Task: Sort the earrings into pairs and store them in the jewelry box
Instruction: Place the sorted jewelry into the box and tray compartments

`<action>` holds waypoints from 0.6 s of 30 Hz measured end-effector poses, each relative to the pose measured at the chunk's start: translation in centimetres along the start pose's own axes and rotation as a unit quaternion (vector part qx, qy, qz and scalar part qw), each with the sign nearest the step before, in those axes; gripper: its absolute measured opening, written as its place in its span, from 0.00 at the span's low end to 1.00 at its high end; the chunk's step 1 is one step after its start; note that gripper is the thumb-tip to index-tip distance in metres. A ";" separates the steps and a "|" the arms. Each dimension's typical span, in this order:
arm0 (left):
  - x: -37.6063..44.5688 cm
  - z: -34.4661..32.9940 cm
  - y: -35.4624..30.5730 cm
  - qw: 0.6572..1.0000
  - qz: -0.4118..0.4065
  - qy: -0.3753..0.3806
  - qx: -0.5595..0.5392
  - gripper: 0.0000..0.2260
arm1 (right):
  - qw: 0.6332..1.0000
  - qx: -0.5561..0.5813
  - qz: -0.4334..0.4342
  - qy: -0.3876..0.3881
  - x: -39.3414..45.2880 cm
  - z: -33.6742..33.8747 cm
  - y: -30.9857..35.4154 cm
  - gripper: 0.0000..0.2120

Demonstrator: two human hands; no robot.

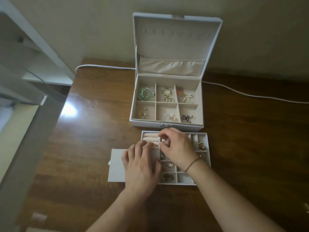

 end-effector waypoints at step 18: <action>0.0 -0.1 -0.5 0.999 -0.022 0.020 0.015 0.19 | 0.999 -0.040 0.024 -0.006 -1.3 0.1 -0.6 0.09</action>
Point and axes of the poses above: each hand's wrist, its own x-axis towards the middle knuckle, its own z-axis out of the back of the hand, y = z × x, the point moved 4 cm from there along x, towards the middle knuckle, and after that the axes turned 2 degrees about y, right-handed, at the moved point
